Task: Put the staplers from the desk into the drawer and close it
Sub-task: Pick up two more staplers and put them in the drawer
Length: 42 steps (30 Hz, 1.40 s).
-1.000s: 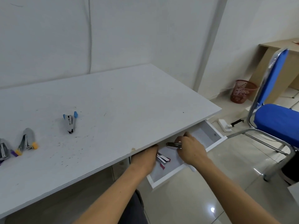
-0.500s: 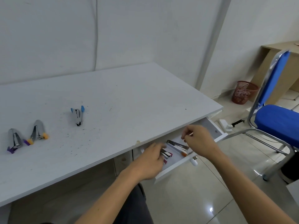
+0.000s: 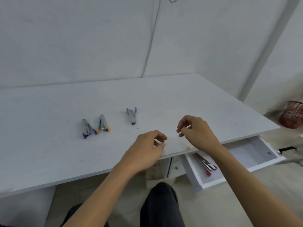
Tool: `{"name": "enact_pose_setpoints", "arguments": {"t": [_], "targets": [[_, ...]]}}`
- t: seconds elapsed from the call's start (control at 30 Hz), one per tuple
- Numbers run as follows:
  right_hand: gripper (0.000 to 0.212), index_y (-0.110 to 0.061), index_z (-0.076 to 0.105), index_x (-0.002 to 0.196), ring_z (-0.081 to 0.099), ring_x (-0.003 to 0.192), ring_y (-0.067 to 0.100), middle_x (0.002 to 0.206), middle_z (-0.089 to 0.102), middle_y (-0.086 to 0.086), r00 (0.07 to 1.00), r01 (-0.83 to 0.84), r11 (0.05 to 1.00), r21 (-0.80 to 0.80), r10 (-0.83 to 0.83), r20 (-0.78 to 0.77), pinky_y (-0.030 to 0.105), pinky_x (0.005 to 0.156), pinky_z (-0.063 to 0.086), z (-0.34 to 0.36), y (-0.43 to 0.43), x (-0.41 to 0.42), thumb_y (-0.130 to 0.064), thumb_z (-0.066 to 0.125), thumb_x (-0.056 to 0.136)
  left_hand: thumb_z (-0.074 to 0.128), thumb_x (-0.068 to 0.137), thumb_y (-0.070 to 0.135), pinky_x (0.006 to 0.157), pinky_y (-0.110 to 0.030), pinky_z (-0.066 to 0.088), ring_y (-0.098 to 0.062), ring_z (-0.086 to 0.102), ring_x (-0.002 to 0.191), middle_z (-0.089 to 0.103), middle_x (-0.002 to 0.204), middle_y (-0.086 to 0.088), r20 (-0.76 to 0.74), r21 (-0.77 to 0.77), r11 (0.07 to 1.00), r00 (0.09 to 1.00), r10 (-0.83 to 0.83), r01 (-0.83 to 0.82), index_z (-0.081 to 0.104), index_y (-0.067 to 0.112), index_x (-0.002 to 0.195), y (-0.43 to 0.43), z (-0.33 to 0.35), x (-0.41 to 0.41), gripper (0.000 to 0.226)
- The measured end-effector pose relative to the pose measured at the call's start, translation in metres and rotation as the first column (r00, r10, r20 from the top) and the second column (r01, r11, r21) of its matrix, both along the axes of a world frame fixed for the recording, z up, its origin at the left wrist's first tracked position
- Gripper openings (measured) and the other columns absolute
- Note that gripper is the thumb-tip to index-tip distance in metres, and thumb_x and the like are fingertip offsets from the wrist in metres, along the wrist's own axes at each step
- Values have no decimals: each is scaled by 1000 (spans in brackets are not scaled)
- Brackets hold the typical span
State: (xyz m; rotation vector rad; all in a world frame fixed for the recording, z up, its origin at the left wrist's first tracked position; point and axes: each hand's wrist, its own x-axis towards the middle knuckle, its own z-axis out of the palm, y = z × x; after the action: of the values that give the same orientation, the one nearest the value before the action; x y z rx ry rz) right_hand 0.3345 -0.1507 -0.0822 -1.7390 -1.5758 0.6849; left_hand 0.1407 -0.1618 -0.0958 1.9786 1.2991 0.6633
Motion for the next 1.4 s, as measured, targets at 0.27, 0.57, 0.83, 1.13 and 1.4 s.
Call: {"name": "enact_pose_setpoints", "arguments": {"t": [0.27, 0.57, 0.83, 1.13, 1.4], "targets": [[21, -24, 60, 112, 58, 89, 9, 108, 64, -3, 972, -208, 967, -149, 221, 77, 19, 70, 41, -30, 41, -75, -20, 58, 92, 54, 93, 23, 76, -29, 52, -2, 62, 88, 68, 97, 13, -23, 168, 871, 882, 471, -461, 63, 37, 97, 60, -9, -123, 18], [77, -21, 28, 150, 47, 130, 29, 145, 39, 8, 964, -185, 978, -98, 200, 174, 38, 102, 41, -40, 86, -129, -48, 66, 89, 50, 88, 50, 98, -42, 31, -23, 59, 106, 72, 94, 5, -399, 411, 790, 689, 604, -455, 65, 20, 104, 106, -24, -144, 37], [36, -6, 50, 126, 55, 92, 29, 124, 54, 14, 915, -57, 991, -121, 100, 391, 33, 73, 42, -34, 123, -143, -30, 53, 99, 52, 84, 13, 91, -35, 29, -22, 61, 95, 66, 99, 0, -485, 425, 861, 733, 476, -278, 58, 16, 110, 112, -23, -98, 27], [22, 0, 70, 99, 48, 63, 18, 75, 52, 6, 822, -44, 953, -300, -136, -553, 30, 62, 44, -20, 102, -85, -16, 55, 97, 53, 90, 10, 73, -30, 51, -22, 63, 93, 66, 102, 1, -127, 79, 940, 932, 339, -332, 70, 16, 108, 104, -14, -81, 25], [36, -7, 60, 106, 30, 47, 11, 66, 47, 1, 275, 34, 999, -28, -36, -961, 20, 37, 23, 6, 52, 4, -18, 31, 89, 47, 95, 16, 58, -25, 35, -15, 52, 63, 73, 82, -9, 618, -617, 787, 624, 479, 7, 66, 7, 103, 74, 22, 4, 22]]}}
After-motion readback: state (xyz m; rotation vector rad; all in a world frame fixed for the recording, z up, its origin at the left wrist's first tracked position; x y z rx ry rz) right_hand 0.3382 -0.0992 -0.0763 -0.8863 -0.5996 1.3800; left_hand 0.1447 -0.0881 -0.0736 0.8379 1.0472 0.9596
